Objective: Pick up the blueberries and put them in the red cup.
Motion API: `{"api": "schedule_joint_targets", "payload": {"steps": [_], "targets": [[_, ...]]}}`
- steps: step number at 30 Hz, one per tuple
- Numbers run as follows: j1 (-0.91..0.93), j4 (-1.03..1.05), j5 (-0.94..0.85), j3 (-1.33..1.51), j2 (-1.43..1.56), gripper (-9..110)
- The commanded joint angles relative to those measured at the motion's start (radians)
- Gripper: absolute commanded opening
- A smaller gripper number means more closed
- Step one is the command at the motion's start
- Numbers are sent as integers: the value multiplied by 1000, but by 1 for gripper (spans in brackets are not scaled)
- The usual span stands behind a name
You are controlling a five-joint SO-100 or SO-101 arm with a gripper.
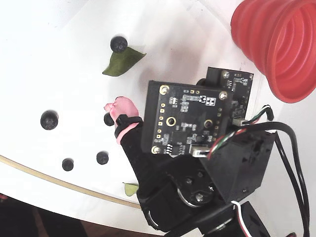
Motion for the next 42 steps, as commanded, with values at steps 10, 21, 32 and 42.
{"api": "schedule_joint_targets", "payload": {"steps": [10, 21, 32, 42], "targets": [[-51, -147, -17, -72, -114, 18], [-61, -268, -41, -135, -259, 19], [-48, -353, -107, -192, -359, 19], [-29, -403, -153, -242, -437, 19]]}}
